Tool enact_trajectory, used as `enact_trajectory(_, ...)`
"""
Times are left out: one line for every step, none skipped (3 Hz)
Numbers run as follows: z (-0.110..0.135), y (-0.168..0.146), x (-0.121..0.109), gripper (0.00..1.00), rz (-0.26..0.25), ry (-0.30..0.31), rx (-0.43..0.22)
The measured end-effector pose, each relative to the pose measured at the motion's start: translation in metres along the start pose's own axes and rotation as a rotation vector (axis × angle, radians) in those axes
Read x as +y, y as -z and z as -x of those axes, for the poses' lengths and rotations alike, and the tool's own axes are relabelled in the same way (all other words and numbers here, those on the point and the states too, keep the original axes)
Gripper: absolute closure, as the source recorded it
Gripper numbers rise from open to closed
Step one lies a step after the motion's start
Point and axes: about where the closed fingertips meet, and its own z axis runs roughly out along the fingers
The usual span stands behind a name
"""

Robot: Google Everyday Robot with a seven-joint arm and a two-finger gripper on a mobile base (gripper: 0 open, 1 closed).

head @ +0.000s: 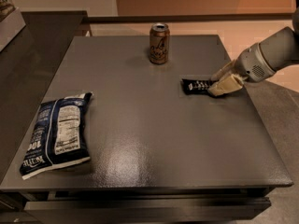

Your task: Move rxbar chocolate near blue chip bag

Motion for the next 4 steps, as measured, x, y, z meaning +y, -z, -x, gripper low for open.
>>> enact_trajectory(0.018, 0.011, 0.015, 1.0, 0.02, 0.035, -0.03)
enact_trajectory(0.044, 0.021, 0.041, 1.0, 0.057, 0.089, -0.063)
enact_trajectory(0.075, 0.02, 0.072, 1.0, 0.112, 0.153, -0.093)
enact_trajectory(0.103, 0.013, 0.101, 1.0, 0.176, 0.21, -0.116)
